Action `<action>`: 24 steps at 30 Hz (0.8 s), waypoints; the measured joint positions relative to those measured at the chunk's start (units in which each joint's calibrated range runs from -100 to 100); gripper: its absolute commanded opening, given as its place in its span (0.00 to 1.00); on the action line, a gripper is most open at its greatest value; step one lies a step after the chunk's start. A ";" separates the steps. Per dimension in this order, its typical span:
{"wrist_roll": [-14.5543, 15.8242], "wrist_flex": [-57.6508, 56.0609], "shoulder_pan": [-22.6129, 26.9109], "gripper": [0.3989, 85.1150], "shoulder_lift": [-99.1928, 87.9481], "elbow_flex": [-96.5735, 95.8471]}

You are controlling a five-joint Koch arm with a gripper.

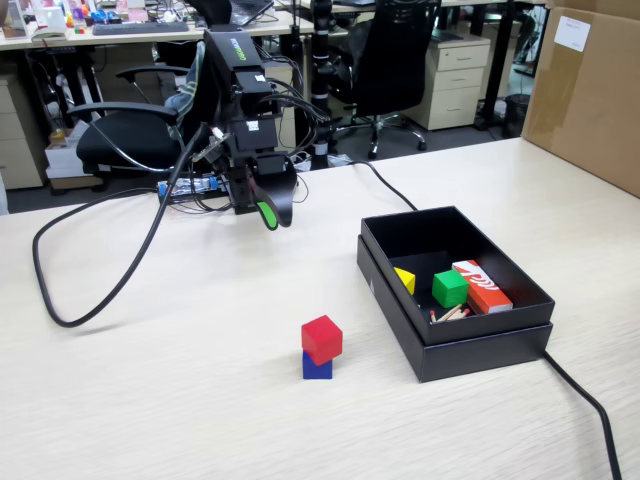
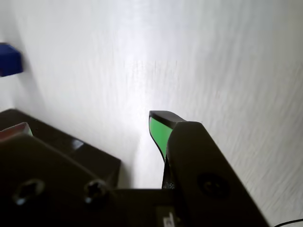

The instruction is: Put the red cube on top of the blue cube

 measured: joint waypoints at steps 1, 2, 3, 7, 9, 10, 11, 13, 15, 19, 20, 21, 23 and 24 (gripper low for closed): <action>-0.10 1.78 -0.10 0.57 -2.33 -2.37; 0.20 3.25 -0.20 0.57 -3.88 -4.38; 0.54 4.10 -0.15 0.57 -4.79 -5.93; 1.71 7.82 -0.10 0.57 -6.73 -11.23; 1.81 10.92 -0.05 0.58 -7.64 -15.34; 1.81 12.08 -0.10 0.59 -8.03 -17.16; 1.81 13.78 -0.10 0.59 -8.54 -18.99; 1.66 14.87 -0.05 0.60 -9.06 -20.54; 1.81 15.56 -0.05 0.60 -9.45 -23.00; 1.61 18.04 0.05 0.60 -12.43 -26.56; 1.66 19.20 0.10 0.60 -13.46 -27.75; 1.66 20.44 0.10 0.60 -13.98 -28.75; 1.66 22.30 0.15 0.60 -14.89 -30.21; 1.66 22.76 0.20 0.60 -15.40 -30.85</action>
